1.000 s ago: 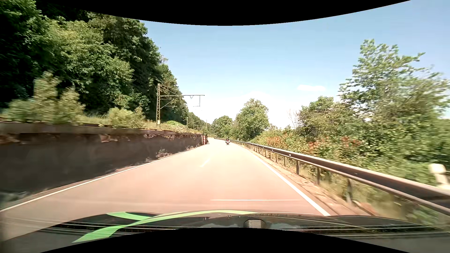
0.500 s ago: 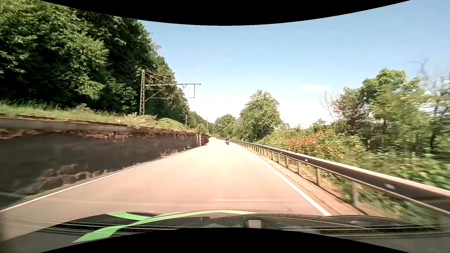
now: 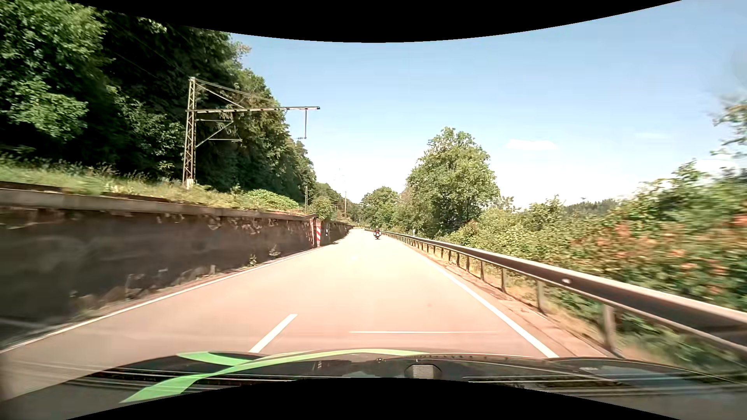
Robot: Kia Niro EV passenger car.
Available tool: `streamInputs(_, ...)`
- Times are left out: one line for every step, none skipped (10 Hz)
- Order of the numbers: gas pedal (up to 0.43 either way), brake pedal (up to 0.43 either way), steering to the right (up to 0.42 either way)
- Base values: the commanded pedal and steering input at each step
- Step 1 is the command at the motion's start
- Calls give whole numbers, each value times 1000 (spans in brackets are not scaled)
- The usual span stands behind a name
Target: Follow the waypoints while adhering to traffic rules and regulations
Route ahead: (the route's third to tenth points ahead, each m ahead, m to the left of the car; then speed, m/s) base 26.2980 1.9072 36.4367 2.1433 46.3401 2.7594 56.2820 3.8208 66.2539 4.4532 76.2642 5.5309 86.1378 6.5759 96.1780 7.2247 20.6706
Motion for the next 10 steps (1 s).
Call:
streamInputs(248,0,-11)
streamInputs(260,0,-11)
streamInputs(260,0,-11)
streamInputs(248,0,-11)
streamInputs(240,0,-11)
streamInputs(240,0,-12)
streamInputs(240,0,-11)
streamInputs(240,0,-11)
streamInputs(248,0,-11)
streamInputs(248,0,-12)
